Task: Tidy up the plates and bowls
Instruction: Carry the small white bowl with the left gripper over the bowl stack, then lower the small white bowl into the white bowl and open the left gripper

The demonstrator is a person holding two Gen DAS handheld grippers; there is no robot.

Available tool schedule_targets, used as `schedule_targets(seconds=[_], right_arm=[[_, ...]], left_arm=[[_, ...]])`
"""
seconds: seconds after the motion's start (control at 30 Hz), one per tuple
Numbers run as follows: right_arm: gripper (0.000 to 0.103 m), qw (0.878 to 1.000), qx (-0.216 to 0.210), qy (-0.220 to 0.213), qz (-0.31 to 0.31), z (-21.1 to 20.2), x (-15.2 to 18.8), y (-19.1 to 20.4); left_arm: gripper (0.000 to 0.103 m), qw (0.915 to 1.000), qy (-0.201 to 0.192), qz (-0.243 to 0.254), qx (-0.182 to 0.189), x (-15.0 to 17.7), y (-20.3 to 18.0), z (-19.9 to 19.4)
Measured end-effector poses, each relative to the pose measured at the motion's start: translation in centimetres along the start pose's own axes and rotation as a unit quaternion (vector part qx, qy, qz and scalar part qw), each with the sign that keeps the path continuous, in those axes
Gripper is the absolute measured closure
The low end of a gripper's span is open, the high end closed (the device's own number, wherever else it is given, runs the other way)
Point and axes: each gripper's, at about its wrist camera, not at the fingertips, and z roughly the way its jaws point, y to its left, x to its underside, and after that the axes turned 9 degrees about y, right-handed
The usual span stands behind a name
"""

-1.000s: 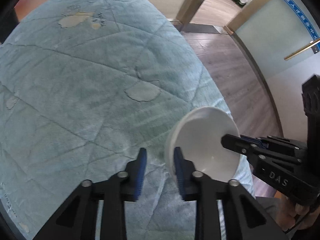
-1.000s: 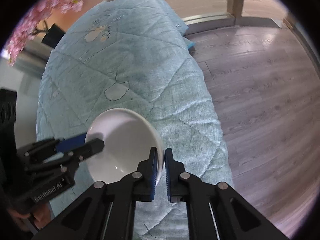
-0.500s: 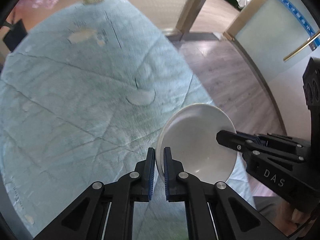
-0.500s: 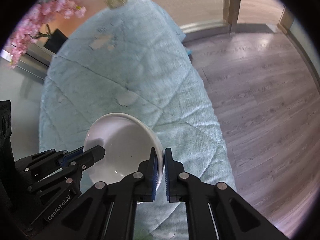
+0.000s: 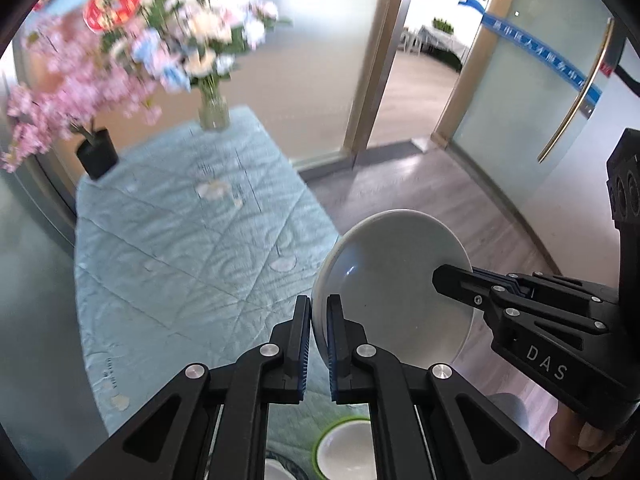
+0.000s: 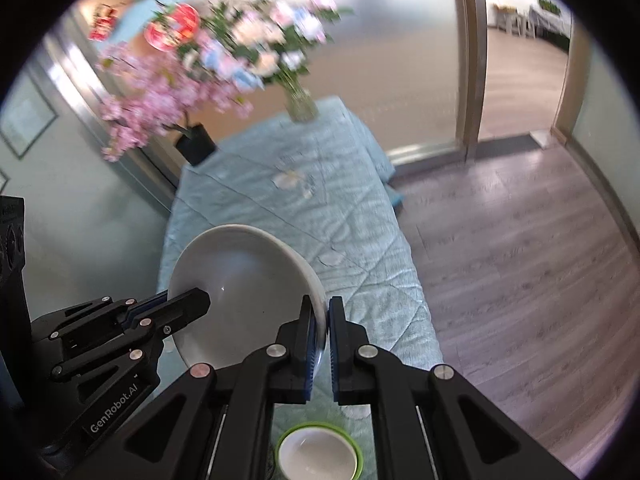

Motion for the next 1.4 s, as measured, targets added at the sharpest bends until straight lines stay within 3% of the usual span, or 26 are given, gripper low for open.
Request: schedule_targets(seconds=[0.33,0.7,0.83,1.1,1.4], right_arm=[[0.097,0.999,-0.009,-0.051,-0.014,-8.1,5.1,2.8],[0.097,0.998,-0.005,-0.051,-0.047,-9.5,10.5,4.9],[0.097,0.998,-0.005,-0.033,-0.050,-8.3,12.3,4.7],[0.097,0.999,-0.001,0.036,-0.037,-2.9,15.2,3.2],[0.097,0.993,0.000,0.116,-0.003,3.8,16.8,0.6]], left_arm=[[0.099,0.9986,-0.050,0.006,-0.015,7.0,-3.0,-12.0],[0.100,0.9978,-0.054,-0.029,-0.025,16.9,-4.1,-14.9],[0.100,0.9981,-0.041,-0.042,-0.019,19.4,-4.0,-13.3],[0.100,0.9968,0.033,-0.073,0.003,23.4,-3.2,-6.4],[0.100,0.9890,0.112,-0.095,0.022,23.7,-1.6,3.0]])
